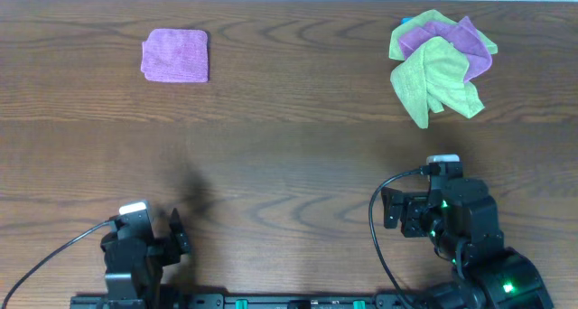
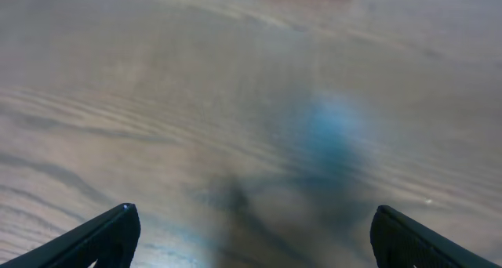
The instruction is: Fold the cloth
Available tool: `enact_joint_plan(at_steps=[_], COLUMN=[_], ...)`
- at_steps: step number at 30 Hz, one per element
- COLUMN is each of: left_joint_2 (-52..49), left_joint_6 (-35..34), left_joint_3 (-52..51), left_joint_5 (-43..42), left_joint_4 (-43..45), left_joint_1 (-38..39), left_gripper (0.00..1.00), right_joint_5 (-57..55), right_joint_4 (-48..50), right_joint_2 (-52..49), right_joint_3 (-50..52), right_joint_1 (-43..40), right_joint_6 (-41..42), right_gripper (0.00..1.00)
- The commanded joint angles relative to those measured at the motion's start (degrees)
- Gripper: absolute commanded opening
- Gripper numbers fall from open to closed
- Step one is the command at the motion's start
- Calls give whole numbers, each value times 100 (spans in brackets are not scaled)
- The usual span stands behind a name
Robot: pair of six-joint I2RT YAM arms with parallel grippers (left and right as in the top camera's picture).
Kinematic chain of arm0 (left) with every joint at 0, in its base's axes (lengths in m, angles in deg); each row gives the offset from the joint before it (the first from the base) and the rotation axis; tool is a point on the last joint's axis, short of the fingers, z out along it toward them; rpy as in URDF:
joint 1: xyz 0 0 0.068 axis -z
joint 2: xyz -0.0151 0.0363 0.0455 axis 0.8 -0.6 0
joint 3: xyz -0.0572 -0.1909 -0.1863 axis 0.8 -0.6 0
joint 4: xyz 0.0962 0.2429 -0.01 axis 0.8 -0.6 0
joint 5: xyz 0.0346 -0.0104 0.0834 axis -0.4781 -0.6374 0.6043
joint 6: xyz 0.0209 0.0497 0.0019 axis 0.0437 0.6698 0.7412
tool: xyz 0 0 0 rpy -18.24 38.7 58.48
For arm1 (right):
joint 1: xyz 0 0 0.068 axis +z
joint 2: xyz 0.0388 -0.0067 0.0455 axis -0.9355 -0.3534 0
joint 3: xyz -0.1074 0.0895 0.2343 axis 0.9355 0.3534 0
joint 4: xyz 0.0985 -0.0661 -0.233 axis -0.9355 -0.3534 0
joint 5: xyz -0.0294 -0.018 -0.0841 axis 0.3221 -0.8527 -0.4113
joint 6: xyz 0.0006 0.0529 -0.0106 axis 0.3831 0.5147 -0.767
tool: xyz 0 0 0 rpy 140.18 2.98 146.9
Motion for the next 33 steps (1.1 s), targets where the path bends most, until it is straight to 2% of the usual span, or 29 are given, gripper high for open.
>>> enact_joint_plan(at_steps=[1,13,19,33], left_joint_2=[50,50,50,48], left_joint_6=[96,120,551,546], left_joint_3=[-142,-492,-496,-496], left_joint_5=[142,293,295,289], left_joint_4=[0,-168,-166,-164], left_joint_1=[26,26,26,26], left_gripper=[95,95,95,95], right_joint_5=[-4,-4,-4,-4], right_joint_4=[-4,-4,-4,-4], right_joint_2=[20,20,20,20], right_joint_3=[-2,-2,-2,-2], right_joint_1=[-48,-48,-48,-48], right_joint_6=[57,55,57,57], right_gripper=[99,99,99,99])
